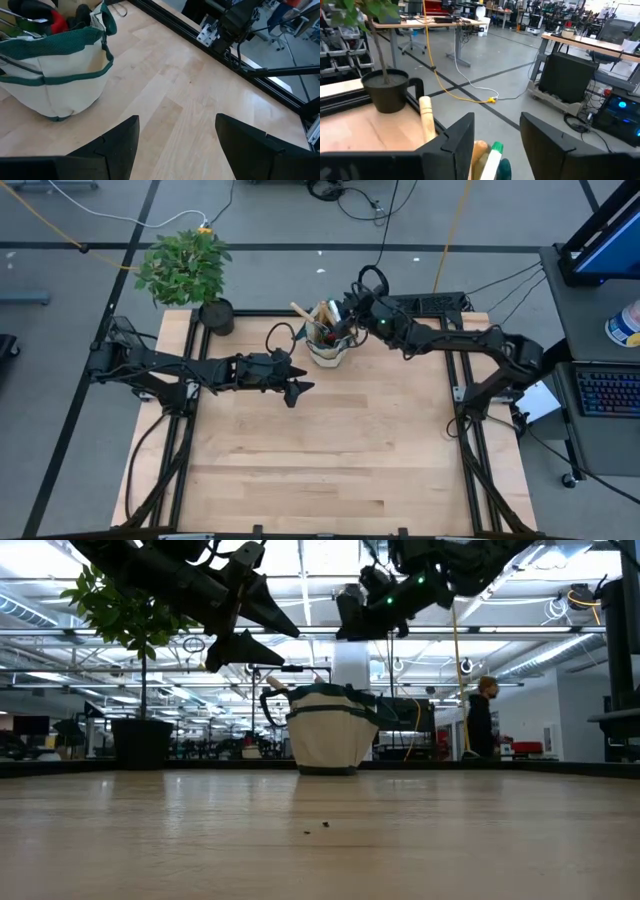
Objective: Pick & Place Garden tools in Gardening bag
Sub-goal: Return to Home Position
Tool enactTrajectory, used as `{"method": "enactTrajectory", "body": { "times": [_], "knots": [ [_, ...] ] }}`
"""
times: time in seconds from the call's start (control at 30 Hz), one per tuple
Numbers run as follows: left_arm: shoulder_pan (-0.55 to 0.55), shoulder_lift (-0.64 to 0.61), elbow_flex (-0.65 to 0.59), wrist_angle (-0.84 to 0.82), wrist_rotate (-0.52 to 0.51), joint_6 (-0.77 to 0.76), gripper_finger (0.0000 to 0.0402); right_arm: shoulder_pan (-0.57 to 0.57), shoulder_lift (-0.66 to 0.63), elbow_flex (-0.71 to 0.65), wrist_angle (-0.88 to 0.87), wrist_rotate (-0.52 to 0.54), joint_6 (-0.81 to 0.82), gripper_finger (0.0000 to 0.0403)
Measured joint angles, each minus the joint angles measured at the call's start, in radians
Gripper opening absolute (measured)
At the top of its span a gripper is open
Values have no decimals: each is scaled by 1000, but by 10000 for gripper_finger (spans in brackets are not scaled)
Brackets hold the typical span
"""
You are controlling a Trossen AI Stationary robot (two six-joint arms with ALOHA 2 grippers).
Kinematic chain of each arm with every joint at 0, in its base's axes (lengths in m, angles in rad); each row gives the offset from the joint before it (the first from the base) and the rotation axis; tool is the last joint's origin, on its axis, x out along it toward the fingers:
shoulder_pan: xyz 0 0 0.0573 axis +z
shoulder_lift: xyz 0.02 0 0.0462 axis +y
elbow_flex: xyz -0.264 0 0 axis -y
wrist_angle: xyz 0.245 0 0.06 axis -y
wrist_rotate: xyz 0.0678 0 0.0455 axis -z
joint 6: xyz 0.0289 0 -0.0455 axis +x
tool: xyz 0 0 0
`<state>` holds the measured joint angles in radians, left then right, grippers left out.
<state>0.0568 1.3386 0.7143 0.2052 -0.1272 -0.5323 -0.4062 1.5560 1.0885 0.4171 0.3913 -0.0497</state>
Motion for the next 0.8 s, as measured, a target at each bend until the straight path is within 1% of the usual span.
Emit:
{"method": "enactTrajectory", "body": {
  "times": [0.13, 0.23, 0.33, 0.43, 0.47, 0.5, 0.63, 0.7, 0.8],
  "knots": [
    [0, 0, 0, -2, 0, 3, 269, 18, -59, 0, -55, 0, 1, 146],
    [0, 0, 0, -23, 0, -16, 269, 32, -113, 0, -122, -1, 19, 123],
    [0, 1, 0, -38, 9, -44, 269, 48, -170, 0, -205, -3, 35, 80],
    [0, 1, 0, -27, 82, -23, 269, 69, -229, 0, -286, -3, 38, 25],
    [0, 1, 0, -17, 113, -13, 269, 78, -248, 0, -309, -3, 38, 13],
    [0, 1, 0, -5, 139, -4, 269, 88, -266, 0, -338, -3, 37, 7],
    [0, 1, -1, 74, 221, 22, 269, 136, -339, 0, -440, -3, 42, 12],
    [0, 0, -1, 117, 257, 36, 269, 164, -372, 0, -489, -3, 42, 6],
    [-1, -21, -1, 137, 282, 42, 269, 208, -415, -2, -550, -2, 43, 2]
  ]
}}
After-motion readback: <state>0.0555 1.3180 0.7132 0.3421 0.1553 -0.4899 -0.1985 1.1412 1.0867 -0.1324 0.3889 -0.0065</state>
